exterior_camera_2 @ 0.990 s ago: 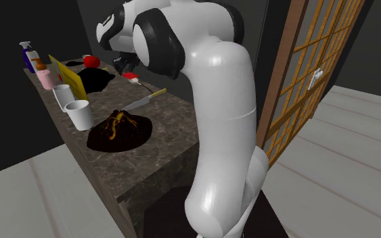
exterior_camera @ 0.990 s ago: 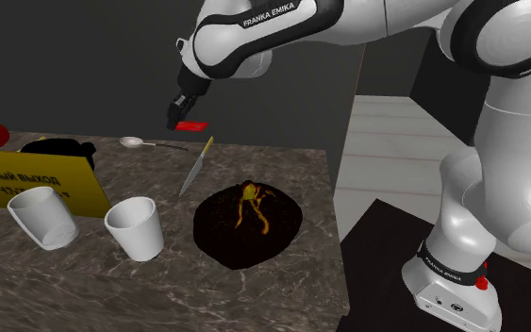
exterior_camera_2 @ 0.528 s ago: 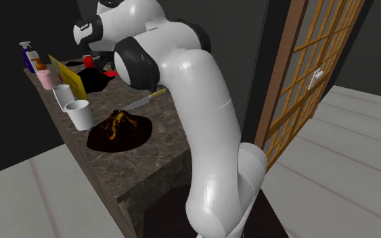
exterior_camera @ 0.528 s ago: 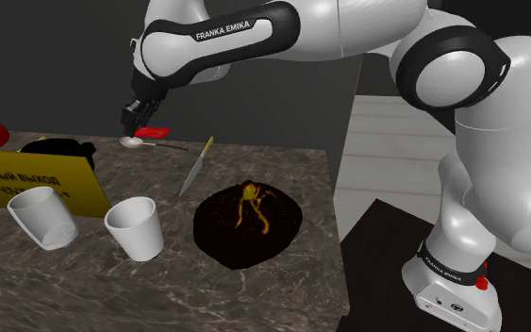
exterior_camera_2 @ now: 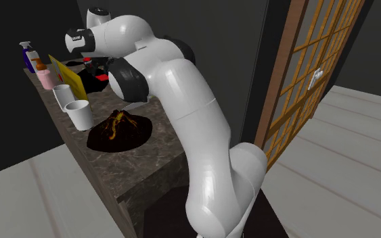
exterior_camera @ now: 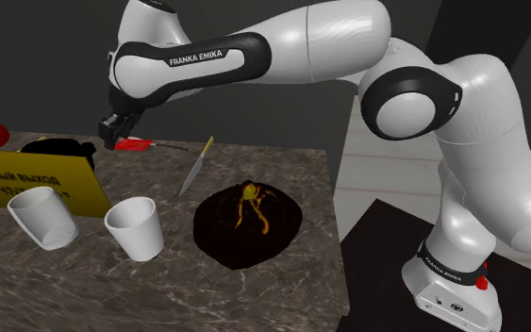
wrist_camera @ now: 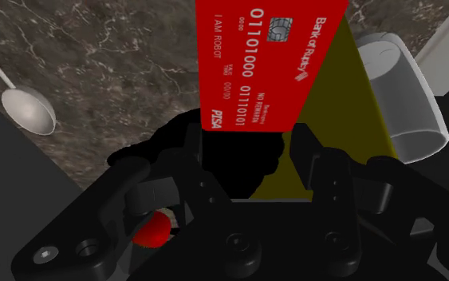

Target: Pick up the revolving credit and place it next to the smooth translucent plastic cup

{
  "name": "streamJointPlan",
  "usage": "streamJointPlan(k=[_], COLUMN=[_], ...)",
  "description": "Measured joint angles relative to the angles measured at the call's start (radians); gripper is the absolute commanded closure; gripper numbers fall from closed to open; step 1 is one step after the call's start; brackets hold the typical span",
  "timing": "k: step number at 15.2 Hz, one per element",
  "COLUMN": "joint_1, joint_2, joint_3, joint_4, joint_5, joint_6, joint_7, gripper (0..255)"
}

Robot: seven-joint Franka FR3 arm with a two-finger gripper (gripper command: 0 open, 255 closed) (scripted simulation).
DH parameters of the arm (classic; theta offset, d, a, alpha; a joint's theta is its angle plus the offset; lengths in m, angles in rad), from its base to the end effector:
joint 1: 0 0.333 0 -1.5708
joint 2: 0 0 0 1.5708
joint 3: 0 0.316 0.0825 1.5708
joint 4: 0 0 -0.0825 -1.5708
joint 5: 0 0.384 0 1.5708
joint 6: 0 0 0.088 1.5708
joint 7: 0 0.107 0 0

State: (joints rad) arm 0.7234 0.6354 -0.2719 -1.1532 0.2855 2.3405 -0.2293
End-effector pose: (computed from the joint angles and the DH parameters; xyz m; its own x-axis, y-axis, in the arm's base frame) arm 0.6637 0.4012 0.5025 0.6689 0.5005 0.5496 0.5962 -0.8028 0.0055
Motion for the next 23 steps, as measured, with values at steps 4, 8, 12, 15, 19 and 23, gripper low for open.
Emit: streamJointPlan(k=[4, 8, 12, 15, 19, 23], joint_1=[0.004, 0.008, 0.006, 0.002, 0.002, -0.003], joint_2=[0.005, 0.008, 0.019, 0.036, 0.050, 0.072], joint_3=[0.004, 0.010, 0.017, 0.023, 0.031, 0.042], joint_4=[-0.045, -0.095, -0.125, -0.140, -0.171, -0.190], joint_5=[0.006, 0.014, 0.023, 0.031, 0.041, 0.052], joint_6=[0.050, 0.102, 0.143, 0.175, 0.220, 0.261], joint_7=[-0.008, -0.018, -0.030, -0.039, -0.049, -0.062], gripper=[255, 255, 255, 255, 255, 255])
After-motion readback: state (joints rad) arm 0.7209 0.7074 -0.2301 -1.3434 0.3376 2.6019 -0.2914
